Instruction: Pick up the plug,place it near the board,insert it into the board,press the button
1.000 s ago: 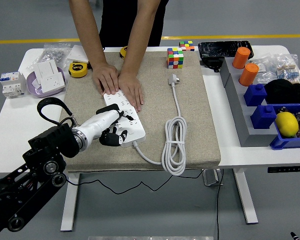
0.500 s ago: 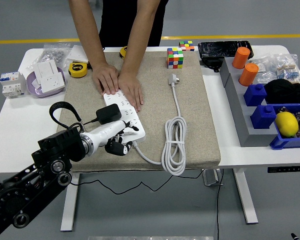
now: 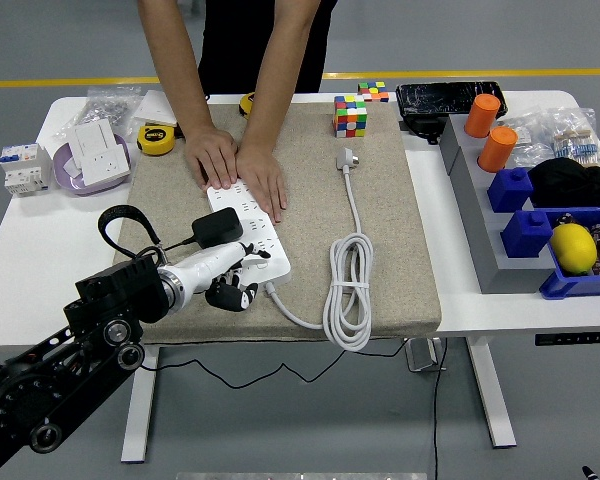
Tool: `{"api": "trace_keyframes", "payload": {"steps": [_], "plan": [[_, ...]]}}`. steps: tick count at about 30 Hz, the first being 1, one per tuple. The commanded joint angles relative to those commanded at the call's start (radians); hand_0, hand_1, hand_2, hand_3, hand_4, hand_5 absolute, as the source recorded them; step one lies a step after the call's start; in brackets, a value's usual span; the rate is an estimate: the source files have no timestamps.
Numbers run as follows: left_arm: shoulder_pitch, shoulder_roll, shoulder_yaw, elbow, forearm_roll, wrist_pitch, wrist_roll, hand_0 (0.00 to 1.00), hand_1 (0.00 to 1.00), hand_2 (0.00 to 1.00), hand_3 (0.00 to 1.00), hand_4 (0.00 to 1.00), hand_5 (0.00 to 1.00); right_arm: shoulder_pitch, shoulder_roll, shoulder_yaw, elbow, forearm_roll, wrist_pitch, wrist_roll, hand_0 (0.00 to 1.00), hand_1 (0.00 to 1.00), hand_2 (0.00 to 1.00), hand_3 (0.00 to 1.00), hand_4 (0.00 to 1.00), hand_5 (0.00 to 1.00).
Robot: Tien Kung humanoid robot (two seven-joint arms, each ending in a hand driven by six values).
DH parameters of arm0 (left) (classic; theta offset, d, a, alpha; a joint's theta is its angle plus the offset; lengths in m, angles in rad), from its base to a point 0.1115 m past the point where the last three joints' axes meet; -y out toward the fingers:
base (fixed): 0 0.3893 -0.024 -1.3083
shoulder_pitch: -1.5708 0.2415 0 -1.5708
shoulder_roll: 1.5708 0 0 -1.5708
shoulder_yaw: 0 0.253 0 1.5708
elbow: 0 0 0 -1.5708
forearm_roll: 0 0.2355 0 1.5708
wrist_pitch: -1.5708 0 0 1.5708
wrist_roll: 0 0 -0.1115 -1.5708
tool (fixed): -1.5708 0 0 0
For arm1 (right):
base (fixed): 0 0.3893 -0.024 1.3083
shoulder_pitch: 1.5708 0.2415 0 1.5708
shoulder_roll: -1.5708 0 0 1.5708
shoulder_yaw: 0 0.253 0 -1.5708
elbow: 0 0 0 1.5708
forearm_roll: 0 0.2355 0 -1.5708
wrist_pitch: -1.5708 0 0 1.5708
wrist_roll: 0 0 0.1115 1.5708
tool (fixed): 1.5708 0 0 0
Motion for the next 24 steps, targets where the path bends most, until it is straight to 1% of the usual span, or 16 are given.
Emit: {"api": "trace_keyframes", "payload": {"steps": [8, 9, 11, 14, 15, 20, 21, 24], "plan": [[-0.002, 0.002, -0.003, -0.003, 0.014, -0.022, 0.012, 0.135, 0.059, 0.158, 0.89, 0.42, 0.002, 0.002, -0.001, 0.001, 0.0, 0.001, 0.0, 0.0, 0.83, 0.758, 0.742, 0.764, 0.998, 0.945], [-0.003, 0.003, -0.003, -0.003, 0.014, -0.021, 0.012, 0.136, 0.058, 0.157, 0.872, 0.422, 0.002, 0.002, 0.0, 0.001, 0.0, 0.002, 0.0, 0.0, 0.83, 0.757, 0.742, 0.763, 0.998, 0.946], [-0.004, 0.003, -0.002, -0.002, 0.015, -0.019, 0.011, 0.136, 0.058, 0.157, 0.872, 0.422, 0.002, 0.003, 0.0, 0.001, 0.0, 0.001, -0.001, 0.0, 0.83, 0.757, 0.742, 0.763, 0.998, 0.946], [-0.004, 0.003, -0.004, -0.001, 0.02, -0.029, 0.017, 0.136, 0.058, 0.157, 0.872, 0.422, 0.002, 0.003, 0.0, 0.001, 0.0, 0.003, -0.001, 0.002, 0.83, 0.757, 0.742, 0.763, 0.998, 0.946], [-0.004, 0.004, -0.003, -0.001, 0.019, -0.032, 0.019, 0.137, 0.057, 0.156, 0.847, 0.427, 0.002, 0.004, -0.001, 0.001, 0.0, 0.003, -0.001, 0.002, 0.831, 0.757, 0.742, 0.763, 0.998, 0.947], [-0.004, 0.006, 0.0, 0.001, 0.018, -0.04, 0.02, 0.137, 0.057, 0.156, 0.847, 0.427, 0.002, 0.004, 0.0, 0.003, 0.0, 0.002, -0.001, 0.001, 0.831, 0.757, 0.742, 0.763, 0.998, 0.947], [-0.004, 0.006, 0.0, 0.0, 0.018, -0.041, 0.02, 0.137, 0.056, 0.156, 0.807, 0.427, 0.002, 0.004, 0.0, 0.003, 0.0, 0.002, -0.001, 0.001, 0.831, 0.757, 0.741, 0.763, 0.998, 0.947], [-0.006, 0.006, 0.0, 0.002, 0.017, -0.043, 0.02, 0.137, 0.056, 0.156, 0.807, 0.427, 0.002, 0.004, 0.0, 0.003, 0.0, 0.002, -0.001, 0.001, 0.831, 0.757, 0.741, 0.763, 0.998, 0.947]]}}
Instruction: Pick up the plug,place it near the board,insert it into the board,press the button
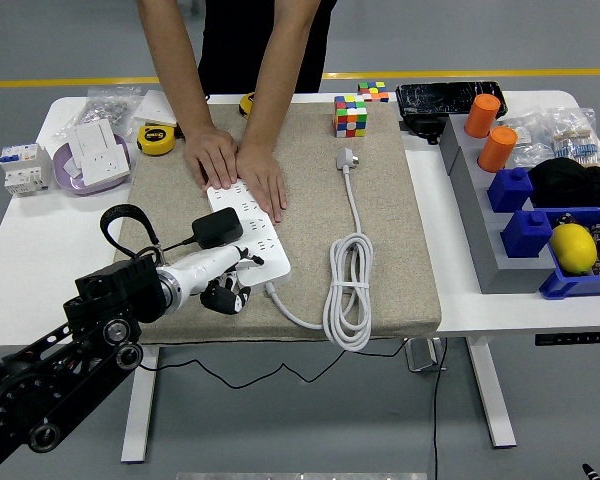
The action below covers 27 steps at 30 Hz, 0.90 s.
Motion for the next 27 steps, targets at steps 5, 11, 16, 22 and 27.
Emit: {"api": "trace_keyframes", "payload": {"steps": [5, 11, 16, 22, 27], "plan": [[-0.007, -0.003, 0.005, 0.033, 0.004, -0.001, -0.003, 0.138, 0.054, 0.155, 0.818, 0.427, 0.002, 0.0, 0.0, 0.0, 0.0, 0.0, 0.0, 0.0, 0.83, 0.757, 0.741, 0.763, 0.998, 0.947], [-0.011, -0.002, 0.005, 0.046, 0.012, -0.006, -0.002, 0.139, 0.053, 0.155, 0.812, 0.431, 0.002, 0.0, 0.0, -0.001, 0.0, 0.0, 0.0, 0.0, 0.83, 0.757, 0.741, 0.763, 0.998, 0.947], [-0.005, 0.001, -0.004, 0.013, 0.016, 0.002, -0.011, 0.139, 0.052, 0.155, 0.813, 0.437, 0.002, -0.001, -0.001, -0.001, 0.0, -0.001, 0.0, -0.001, 0.83, 0.757, 0.742, 0.763, 0.998, 0.947], [0.022, -0.002, -0.056, -0.106, 0.03, 0.043, -0.056, 0.188, 0.096, 0.226, 0.821, 0.394, 0.004, -0.003, -0.001, -0.001, 0.0, -0.003, 0.0, -0.001, 0.83, 0.757, 0.742, 0.763, 0.998, 0.947], [0.067, -0.006, -0.114, -0.161, -0.025, 0.148, -0.178, 0.551, 0.655, 0.639, 0.912, 0.779, 0.32, -0.006, 0.001, 0.002, 0.0, -0.005, 0.0, -0.001, 0.828, 0.757, 0.742, 0.764, 0.998, 0.948]]}}
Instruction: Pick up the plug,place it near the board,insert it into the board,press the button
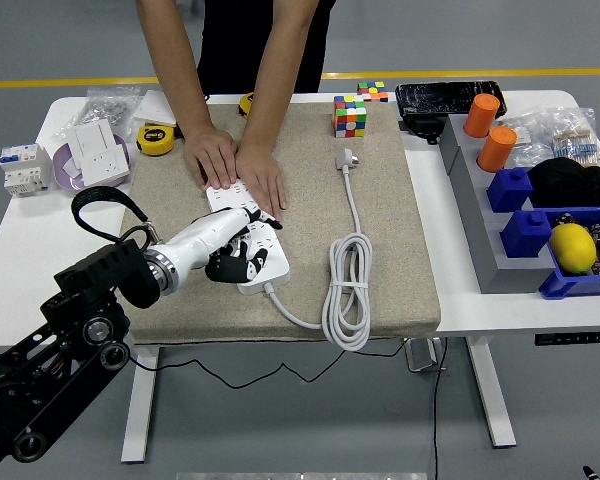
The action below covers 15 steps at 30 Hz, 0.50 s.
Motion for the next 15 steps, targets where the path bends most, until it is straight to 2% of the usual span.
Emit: {"api": "trace_keyframes", "payload": {"steps": [2, 5, 6, 8, 10, 11, 12, 15], "plan": [[0.014, -0.003, -0.015, 0.009, -0.048, 0.051, -0.067, 0.551, 0.655, 0.639, 0.912, 0.779, 0.32, -0.001, 0.0, 0.001, 0.0, -0.001, 0.0, 0.0, 0.828, 0.757, 0.742, 0.764, 0.998, 0.948], [0.048, -0.01, -0.04, 0.032, -0.168, 0.15, -0.186, 0.551, 0.655, 0.639, 0.912, 0.779, 0.32, -0.003, 0.001, 0.001, 0.0, 0.0, 0.0, 0.001, 0.828, 0.757, 0.742, 0.764, 0.998, 0.948], [0.054, -0.011, -0.043, 0.035, -0.197, 0.168, -0.206, 0.897, 0.998, 0.98, 0.998, 0.883, 0.333, -0.002, 0.001, 0.002, 0.0, 0.0, 0.0, 0.0, 0.826, 0.757, 0.741, 0.763, 0.998, 0.949], [0.069, -0.014, -0.053, 0.041, -0.278, 0.224, -0.262, 0.897, 0.998, 0.98, 0.998, 0.883, 0.333, -0.002, 0.001, 0.003, 0.0, 0.001, -0.001, 0.001, 0.826, 0.757, 0.741, 0.763, 0.998, 0.949], [0.078, -0.014, -0.066, 0.043, -0.344, 0.26, -0.303, 0.897, 0.998, 0.98, 0.998, 0.883, 0.333, -0.002, 0.001, 0.004, 0.0, 0.001, -0.001, 0.001, 0.826, 0.757, 0.741, 0.763, 0.998, 0.949], [0.08, -0.013, -0.07, 0.044, -0.354, 0.263, -0.309, 0.897, 0.998, 0.98, 0.998, 0.883, 0.333, -0.002, 0.001, 0.005, 0.0, 0.001, -0.001, 0.001, 0.826, 0.757, 0.741, 0.763, 0.998, 0.949], [0.081, -0.012, -0.073, 0.045, -0.356, 0.264, -0.313, 0.878, 0.952, 0.933, 0.998, 0.886, 0.308, -0.002, 0.001, 0.005, 0.0, 0.001, -0.001, 0.001, 0.826, 0.756, 0.741, 0.763, 0.998, 0.949], [0.083, -0.004, -0.075, 0.052, -0.34, 0.256, -0.306, 0.878, 0.952, 0.933, 0.998, 0.886, 0.308, -0.001, 0.001, 0.005, 0.0, 0.004, -0.002, 0.001, 0.826, 0.756, 0.741, 0.763, 0.998, 0.949]]}}
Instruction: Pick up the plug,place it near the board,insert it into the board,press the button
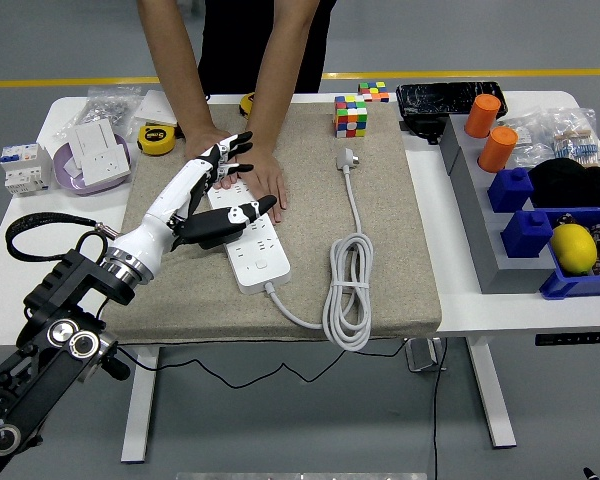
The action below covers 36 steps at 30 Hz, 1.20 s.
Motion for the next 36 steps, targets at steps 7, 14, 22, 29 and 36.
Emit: {"api": "trace_keyframes", "payload": {"steps": [7, 14, 22, 29, 36], "plan": [[-0.029, 0.012, 0.016, 0.038, 0.105, -0.03, 0.03, 0.707, 0.79, 0.782, 0.998, 0.846, 0.242, 0.001, 0.002, -0.002, 0.0, 0.0, 0.0, 0.0, 0.826, 0.756, 0.741, 0.763, 0.998, 0.949], [-0.088, 0.034, 0.056, 0.114, 0.324, -0.097, 0.067, 0.24, 0.137, 0.232, 0.907, 0.603, 0.064, 0.004, 0.002, -0.004, 0.0, 0.0, 0.0, -0.001, 0.825, 0.756, 0.74, 0.763, 0.998, 0.95], [-0.111, 0.035, 0.107, 0.146, 0.297, -0.307, 0.205, 0.15, 0.024, 0.141, 0.779, 0.608, 0.002, 0.007, 0.001, -0.003, 0.0, -0.011, 0.0, -0.003, 0.825, 0.756, 0.74, 0.763, 0.998, 0.951], [-0.108, 0.036, 0.117, 0.151, 0.29, -0.338, 0.227, 0.148, 0.022, 0.142, 0.825, 0.636, 0.002, 0.007, 0.001, -0.002, 0.0, -0.013, 0.0, -0.003, 0.825, 0.755, 0.74, 0.763, 0.998, 0.95], [-0.118, 0.026, 0.125, 0.18, 0.297, -0.32, 0.228, 0.149, 0.022, 0.143, 0.877, 0.653, 0.002, 0.004, 0.0, -0.004, 0.0, -0.016, 0.001, -0.004, 0.825, 0.754, 0.74, 0.763, 0.998, 0.951]]}}
